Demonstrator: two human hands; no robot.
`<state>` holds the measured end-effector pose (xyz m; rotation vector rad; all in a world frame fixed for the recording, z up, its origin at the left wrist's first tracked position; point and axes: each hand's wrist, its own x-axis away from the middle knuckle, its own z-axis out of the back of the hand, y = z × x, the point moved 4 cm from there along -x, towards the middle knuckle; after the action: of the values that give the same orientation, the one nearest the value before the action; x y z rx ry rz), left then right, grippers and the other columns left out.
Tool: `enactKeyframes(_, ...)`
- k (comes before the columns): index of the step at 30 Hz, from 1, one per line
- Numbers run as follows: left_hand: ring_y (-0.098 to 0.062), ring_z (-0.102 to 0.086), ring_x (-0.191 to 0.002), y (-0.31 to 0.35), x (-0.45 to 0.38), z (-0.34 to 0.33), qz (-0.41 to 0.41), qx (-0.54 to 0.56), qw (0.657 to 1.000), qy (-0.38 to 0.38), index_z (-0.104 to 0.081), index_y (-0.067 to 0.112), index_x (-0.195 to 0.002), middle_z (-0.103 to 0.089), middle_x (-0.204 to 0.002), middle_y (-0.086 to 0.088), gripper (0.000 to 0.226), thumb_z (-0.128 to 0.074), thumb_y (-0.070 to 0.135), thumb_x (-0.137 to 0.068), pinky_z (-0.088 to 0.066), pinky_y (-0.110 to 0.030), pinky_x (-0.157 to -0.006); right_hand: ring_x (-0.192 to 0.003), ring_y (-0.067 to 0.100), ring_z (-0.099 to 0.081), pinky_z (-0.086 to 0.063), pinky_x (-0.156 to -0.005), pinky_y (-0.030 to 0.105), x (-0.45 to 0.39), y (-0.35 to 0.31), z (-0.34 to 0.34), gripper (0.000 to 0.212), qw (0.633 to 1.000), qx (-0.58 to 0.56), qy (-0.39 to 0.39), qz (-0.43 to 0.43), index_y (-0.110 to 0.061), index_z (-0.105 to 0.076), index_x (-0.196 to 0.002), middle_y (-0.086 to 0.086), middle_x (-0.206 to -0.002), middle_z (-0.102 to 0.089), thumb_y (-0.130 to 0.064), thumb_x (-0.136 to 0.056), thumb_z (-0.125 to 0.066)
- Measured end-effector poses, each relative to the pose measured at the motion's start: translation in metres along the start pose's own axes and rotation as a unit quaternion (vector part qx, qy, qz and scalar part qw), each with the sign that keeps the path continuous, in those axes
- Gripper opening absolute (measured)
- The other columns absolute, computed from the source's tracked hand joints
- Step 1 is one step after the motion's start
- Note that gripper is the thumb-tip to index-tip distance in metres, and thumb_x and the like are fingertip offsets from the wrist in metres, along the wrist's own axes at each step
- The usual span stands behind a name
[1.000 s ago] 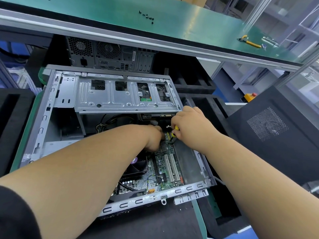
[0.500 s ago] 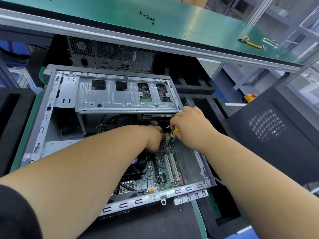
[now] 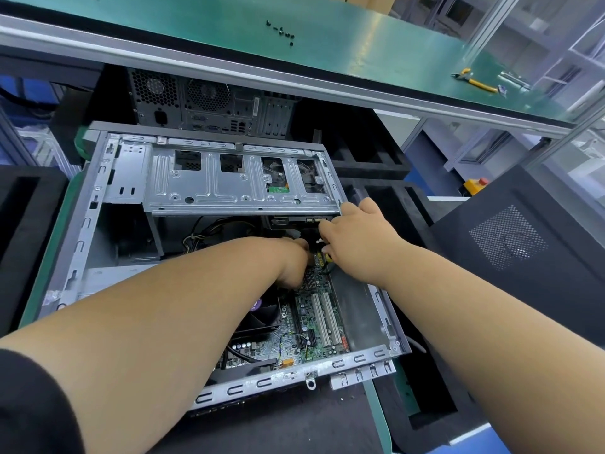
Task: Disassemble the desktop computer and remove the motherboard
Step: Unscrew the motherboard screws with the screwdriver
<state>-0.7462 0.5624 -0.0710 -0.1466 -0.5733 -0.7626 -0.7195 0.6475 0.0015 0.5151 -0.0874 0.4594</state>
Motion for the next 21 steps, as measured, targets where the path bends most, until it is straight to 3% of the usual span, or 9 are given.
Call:
enactKeyframes(4,-0.027,-0.04,-0.131,0.0,0.002,0.001,-0.005,-0.002,1.0,0.002,-0.036,0.021,-0.145,-0.027,-0.151,-0.005,0.057,-0.053,0.026,-0.091,-0.041,-0.039,-0.105,-0.106,0.022,-0.038,-0.022,-0.084,0.038,-0.001,-0.003,0.001,0.017,1.0,0.011,0.003,0.001,-0.019,-0.049,-0.11,-0.003,-0.096,-0.058,-0.023,-0.093,-0.049)
enactKeyframes(10,-0.026,-0.045,-0.125,0.001,-0.002,-0.001,-0.016,-0.026,1.0,0.003,-0.04,0.014,-0.142,-0.042,-0.142,-0.009,0.053,-0.052,0.025,-0.092,-0.043,-0.036,-0.102,-0.107,0.022,-0.036,-0.021,-0.089,0.036,-0.004,-0.014,0.005,0.031,0.996,-0.014,0.042,0.071,-0.022,-0.049,-0.106,-0.006,-0.099,-0.053,-0.007,-0.079,-0.05)
enactKeyframes(17,-0.025,-0.05,-0.109,-0.002,-0.006,-0.004,-0.01,-0.005,1.0,0.004,-0.042,0.016,-0.141,-0.048,-0.133,-0.009,0.052,-0.052,0.024,-0.091,-0.045,-0.029,-0.087,-0.096,0.014,-0.046,-0.024,-0.093,0.032,-0.01,0.003,0.008,0.014,0.99,-0.095,0.007,0.106,-0.03,-0.054,-0.092,-0.014,-0.093,-0.061,-0.024,-0.082,-0.063)
enactKeyframes(19,-0.027,-0.048,-0.118,-0.003,-0.007,-0.004,-0.01,-0.001,1.0,0.002,-0.035,0.021,-0.145,-0.04,-0.141,-0.009,0.059,-0.054,0.027,-0.089,-0.045,-0.032,-0.091,-0.098,0.015,-0.045,-0.025,-0.094,0.033,-0.01,0.005,0.005,0.009,0.992,-0.08,0.015,0.095,-0.028,-0.054,-0.094,-0.013,-0.093,-0.061,-0.033,-0.088,-0.057)
enactKeyframes(21,-0.029,-0.047,-0.119,-0.003,-0.007,-0.004,-0.006,-0.003,1.0,-0.003,-0.03,0.021,-0.147,-0.035,-0.141,-0.009,0.064,-0.055,0.03,-0.089,-0.044,-0.034,-0.093,-0.099,0.017,-0.045,-0.024,-0.091,0.035,-0.009,0.005,0.0,0.02,0.996,-0.052,0.023,0.074,-0.025,-0.051,-0.099,-0.01,-0.095,-0.061,-0.043,-0.096,-0.043)
